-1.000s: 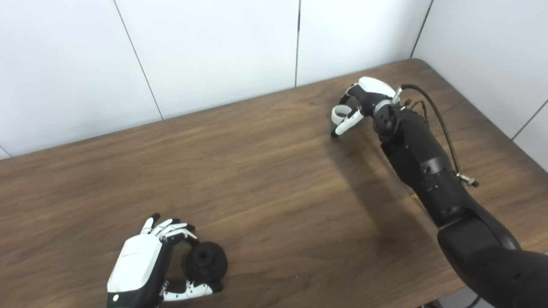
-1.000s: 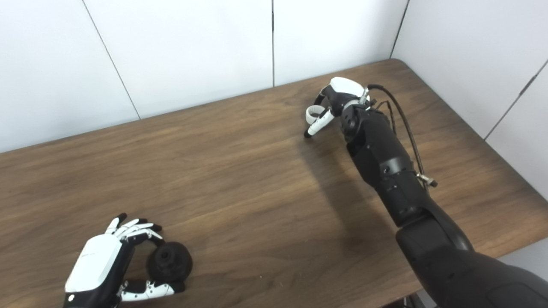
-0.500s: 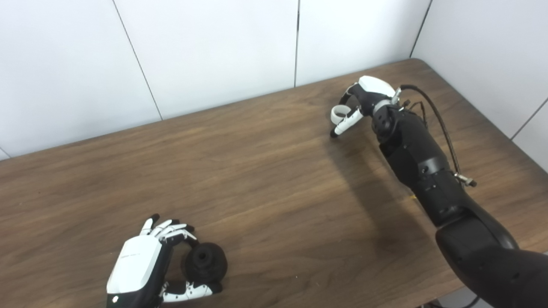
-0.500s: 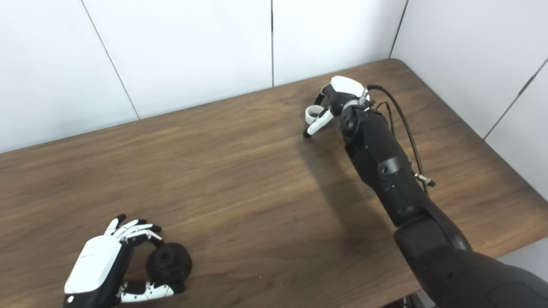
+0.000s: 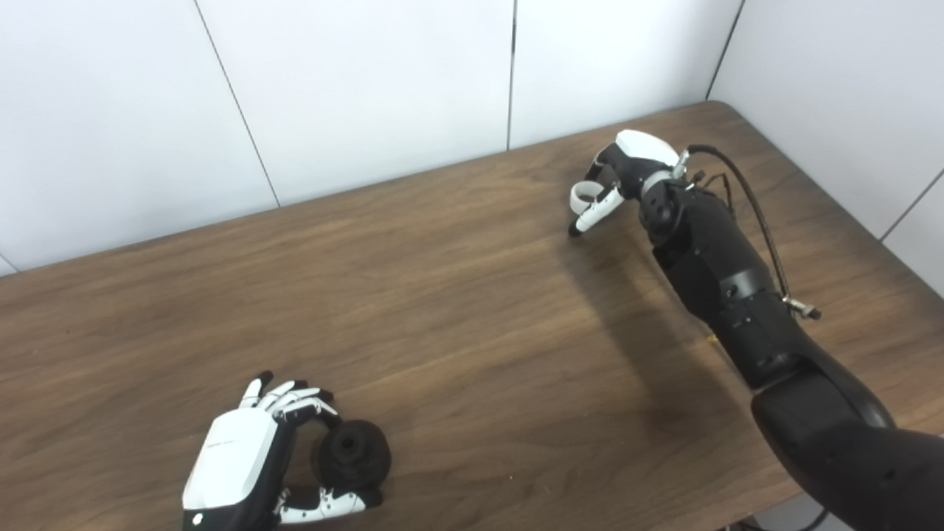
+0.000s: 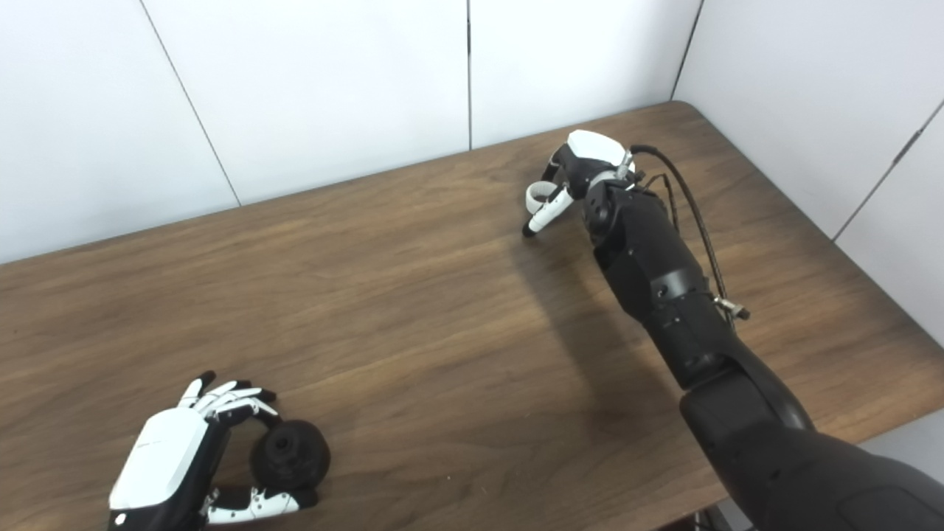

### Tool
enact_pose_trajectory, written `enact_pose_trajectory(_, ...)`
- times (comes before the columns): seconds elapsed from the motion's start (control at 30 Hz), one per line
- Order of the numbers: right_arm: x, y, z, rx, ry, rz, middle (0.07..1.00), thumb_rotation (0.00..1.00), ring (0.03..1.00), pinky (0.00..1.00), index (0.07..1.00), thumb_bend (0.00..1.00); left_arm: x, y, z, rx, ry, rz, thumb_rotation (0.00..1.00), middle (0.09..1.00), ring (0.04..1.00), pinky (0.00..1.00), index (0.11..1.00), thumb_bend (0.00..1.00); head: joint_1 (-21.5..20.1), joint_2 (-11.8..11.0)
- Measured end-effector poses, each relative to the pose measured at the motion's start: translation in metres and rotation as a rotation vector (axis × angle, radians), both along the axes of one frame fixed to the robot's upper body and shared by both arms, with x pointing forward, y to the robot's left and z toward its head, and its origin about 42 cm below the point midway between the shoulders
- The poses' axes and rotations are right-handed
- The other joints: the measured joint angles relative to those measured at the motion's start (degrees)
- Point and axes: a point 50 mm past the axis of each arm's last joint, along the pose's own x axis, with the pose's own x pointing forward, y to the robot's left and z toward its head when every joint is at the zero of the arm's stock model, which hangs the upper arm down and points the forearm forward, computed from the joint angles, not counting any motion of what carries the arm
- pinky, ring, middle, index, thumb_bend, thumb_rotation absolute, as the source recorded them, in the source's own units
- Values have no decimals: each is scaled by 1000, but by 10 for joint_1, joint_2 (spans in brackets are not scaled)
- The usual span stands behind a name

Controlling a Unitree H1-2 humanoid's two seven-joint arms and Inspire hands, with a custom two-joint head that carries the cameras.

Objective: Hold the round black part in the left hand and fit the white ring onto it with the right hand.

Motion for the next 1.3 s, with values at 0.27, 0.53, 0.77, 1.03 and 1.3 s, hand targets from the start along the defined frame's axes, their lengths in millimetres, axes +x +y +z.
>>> enact_pose_trajectory(0.27,1,0,1,-7,-6,2,878,150,988,1000,491,519,-1,0,1,-1,5,5,51,755,871,1000,482,524,0,1)
enact_pose_trajectory(0.53,1,0,1,-11,-5,1,875,150,987,1000,490,520,-1,0,1,-1,4,6,52,749,868,1000,482,524,-1,3)
enact_pose_trajectory(0.77,1,-1,1,-14,-3,-1,876,153,989,1000,492,520,-1,0,1,-1,4,6,52,752,872,1000,482,524,-1,3)
enact_pose_trajectory(1.03,0,-3,1,-4,-6,-10,826,139,953,1000,487,521,-1,0,1,-1,4,6,52,750,870,1000,482,524,-1,3)
enact_pose_trajectory(1.3,-4,-6,-3,26,-44,-44,789,133,901,958,486,520,-1,0,1,-1,4,6,52,748,868,1000,482,524,-1,3)
